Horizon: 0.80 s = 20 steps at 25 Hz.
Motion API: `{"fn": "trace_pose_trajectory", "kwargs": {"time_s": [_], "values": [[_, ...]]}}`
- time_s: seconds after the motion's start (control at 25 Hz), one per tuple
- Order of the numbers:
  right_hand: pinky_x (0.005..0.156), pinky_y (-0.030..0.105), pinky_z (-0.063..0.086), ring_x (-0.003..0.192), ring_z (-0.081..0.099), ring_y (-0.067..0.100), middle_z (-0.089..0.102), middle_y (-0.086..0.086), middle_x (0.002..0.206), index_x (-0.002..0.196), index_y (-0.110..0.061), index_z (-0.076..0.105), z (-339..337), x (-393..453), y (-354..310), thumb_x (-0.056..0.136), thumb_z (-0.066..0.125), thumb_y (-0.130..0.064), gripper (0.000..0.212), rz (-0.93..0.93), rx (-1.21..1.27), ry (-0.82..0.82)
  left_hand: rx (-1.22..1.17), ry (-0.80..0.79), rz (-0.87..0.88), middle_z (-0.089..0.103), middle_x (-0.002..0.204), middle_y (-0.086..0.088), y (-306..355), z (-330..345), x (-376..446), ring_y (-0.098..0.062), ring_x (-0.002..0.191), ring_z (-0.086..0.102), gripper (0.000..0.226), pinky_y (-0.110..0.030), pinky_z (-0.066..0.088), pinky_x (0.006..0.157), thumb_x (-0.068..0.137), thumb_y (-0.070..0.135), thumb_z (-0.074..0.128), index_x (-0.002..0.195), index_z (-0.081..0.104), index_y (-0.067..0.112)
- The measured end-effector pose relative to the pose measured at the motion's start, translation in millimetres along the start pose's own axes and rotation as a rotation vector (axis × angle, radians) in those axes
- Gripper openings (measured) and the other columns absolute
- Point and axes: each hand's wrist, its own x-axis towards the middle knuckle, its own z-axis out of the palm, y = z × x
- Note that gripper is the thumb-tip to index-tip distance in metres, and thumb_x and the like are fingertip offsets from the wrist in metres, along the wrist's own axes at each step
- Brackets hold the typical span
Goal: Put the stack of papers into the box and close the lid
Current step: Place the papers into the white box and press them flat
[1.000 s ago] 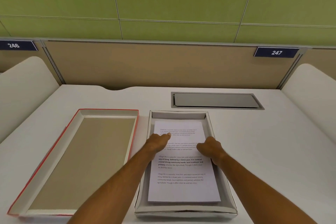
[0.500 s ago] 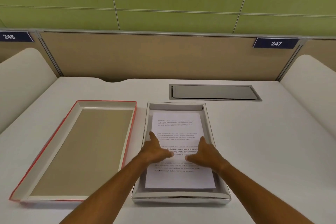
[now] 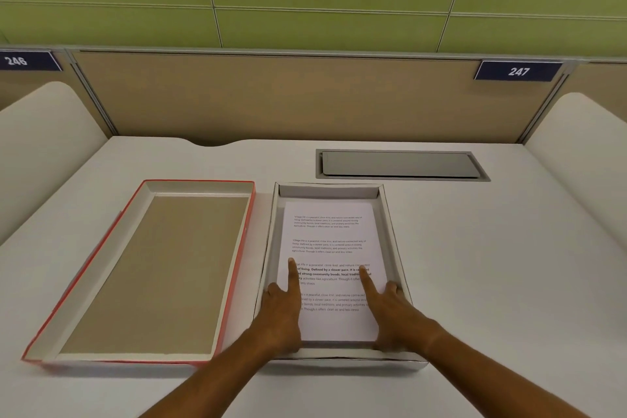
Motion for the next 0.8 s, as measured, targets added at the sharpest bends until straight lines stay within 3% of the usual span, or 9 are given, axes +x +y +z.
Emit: {"fn": "trace_pose_trajectory", "kwargs": {"time_s": [0.12,0.4,0.52,0.64,0.72,0.8], "values": [[0.11,0.041,0.039,0.133,0.037,0.034,0.021,0.026,0.147,0.151,-0.02,-0.023,5.9,3.1,1.8,0.08,0.076,-0.028,0.123,-0.006,-0.048,0.042,0.021,0.006,-0.01,0.002,0.159,-0.016,2.7,1.4,-0.4,-0.034,0.146,0.014,0.126,-0.043,0.029,0.114,0.079,0.014,0.074,0.142,-0.034,0.03],[0.11,0.042,0.04,0.134,0.037,0.035,0.023,0.026,0.147,0.151,-0.018,-0.022,8.3,6.5,3.5,0.081,0.075,-0.023,0.121,0.004,-0.043,0.072,0.033,0.033,-0.008,0.01,0.156,-0.016,2.6,-0.3,-0.4,-0.031,0.144,0.021,0.119,-0.039,0.031,0.112,0.081,0.015,0.072,0.146,-0.027,0.023],[0.112,0.044,0.036,0.139,0.032,0.04,0.017,0.028,0.152,0.151,-0.017,-0.025,4.4,5.1,1.2,0.082,0.075,-0.022,0.121,0.023,-0.039,0.012,0.044,0.001,-0.022,0.008,0.157,-0.016,3.7,-2.2,0.1,-0.032,0.145,0.017,0.121,-0.041,0.03,0.113,0.079,0.017,0.074,0.146,-0.027,0.023],[0.11,0.043,0.04,0.138,0.038,0.036,0.021,0.023,0.156,0.149,-0.017,-0.028,-15.2,8.7,2.3,0.075,0.081,-0.024,0.132,0.073,0.151,-0.104,-0.112,-0.065,-0.026,0.014,0.158,-0.014,2.4,-15.9,6.0,-0.033,0.143,0.025,0.134,-0.043,0.035,0.112,0.067,0.033,0.084,0.149,-0.021,0.021],[0.101,0.038,0.049,0.127,0.051,0.03,0.039,0.015,0.151,0.153,-0.013,-0.014,-32.4,16.2,4.2,0.076,0.079,-0.021,0.121,0.057,0.411,-0.079,-0.339,-0.034,-0.011,0.031,0.155,-0.01,3.1,-30.5,12.2,-0.03,0.137,0.037,0.128,-0.042,0.039,0.11,0.06,0.05,0.085,0.151,0.001,0.016],[0.091,0.034,0.052,0.114,0.059,0.025,0.056,0.01,0.139,0.148,-0.011,0.027,-41.9,24.5,4.6,0.084,0.071,-0.028,0.079,0.048,0.659,0.071,-0.61,0.049,-0.056,0.04,0.152,-0.007,8.4,-42.5,19.3,-0.03,0.135,0.042,0.105,-0.044,0.037,0.11,0.067,0.07,0.067,0.147,0.025,0.017]]}}
